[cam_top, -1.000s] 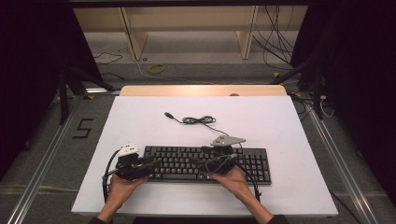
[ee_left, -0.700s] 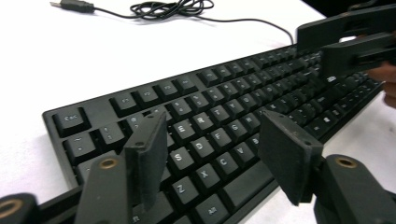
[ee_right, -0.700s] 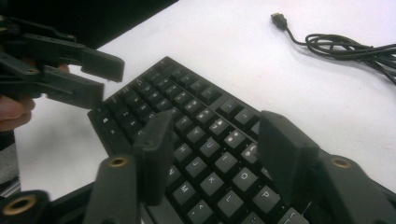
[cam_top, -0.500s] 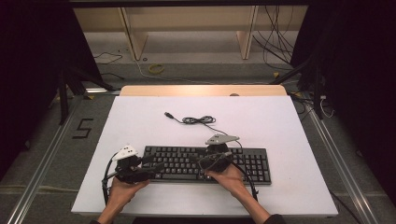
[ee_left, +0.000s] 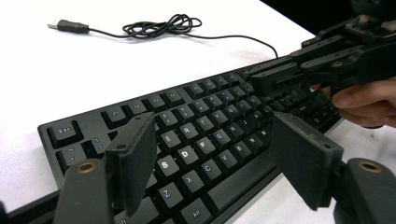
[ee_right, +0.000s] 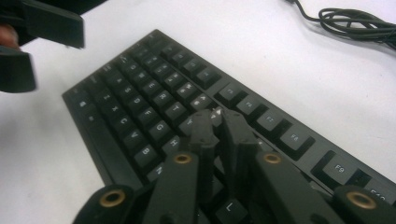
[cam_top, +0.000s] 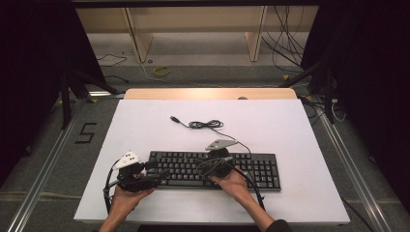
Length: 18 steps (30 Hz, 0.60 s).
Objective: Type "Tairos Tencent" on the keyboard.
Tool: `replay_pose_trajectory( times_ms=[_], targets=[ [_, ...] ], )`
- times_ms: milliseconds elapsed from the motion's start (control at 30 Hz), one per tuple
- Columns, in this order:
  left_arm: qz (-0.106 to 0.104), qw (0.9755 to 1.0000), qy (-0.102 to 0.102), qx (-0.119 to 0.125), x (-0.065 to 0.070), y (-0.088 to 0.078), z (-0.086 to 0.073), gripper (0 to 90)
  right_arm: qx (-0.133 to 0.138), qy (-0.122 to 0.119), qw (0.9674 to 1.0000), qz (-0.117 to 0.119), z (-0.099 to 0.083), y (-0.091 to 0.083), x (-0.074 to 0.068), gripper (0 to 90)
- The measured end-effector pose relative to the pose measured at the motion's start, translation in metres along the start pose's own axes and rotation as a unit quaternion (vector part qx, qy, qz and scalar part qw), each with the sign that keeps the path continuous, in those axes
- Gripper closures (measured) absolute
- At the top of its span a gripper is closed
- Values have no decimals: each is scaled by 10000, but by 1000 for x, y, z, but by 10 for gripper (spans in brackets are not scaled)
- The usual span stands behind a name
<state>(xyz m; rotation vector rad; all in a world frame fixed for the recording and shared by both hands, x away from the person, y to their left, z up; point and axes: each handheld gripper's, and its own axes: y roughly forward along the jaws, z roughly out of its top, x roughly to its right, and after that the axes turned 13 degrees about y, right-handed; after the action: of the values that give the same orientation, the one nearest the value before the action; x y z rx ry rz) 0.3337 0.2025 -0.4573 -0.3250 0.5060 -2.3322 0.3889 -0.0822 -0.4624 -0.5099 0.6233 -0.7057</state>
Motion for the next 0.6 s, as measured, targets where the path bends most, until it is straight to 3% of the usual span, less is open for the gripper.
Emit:
replay_pose_trajectory(
  times_ms=[133,600],
  targets=[
    [9,10000,11,16,1,-2,0,308,-50,9,9999,-108,0,3,2,900],
    [63,10000,25,-2,3,-6,-3,307,-266,8,9994,-239,-3,14,5,900]
  ],
)
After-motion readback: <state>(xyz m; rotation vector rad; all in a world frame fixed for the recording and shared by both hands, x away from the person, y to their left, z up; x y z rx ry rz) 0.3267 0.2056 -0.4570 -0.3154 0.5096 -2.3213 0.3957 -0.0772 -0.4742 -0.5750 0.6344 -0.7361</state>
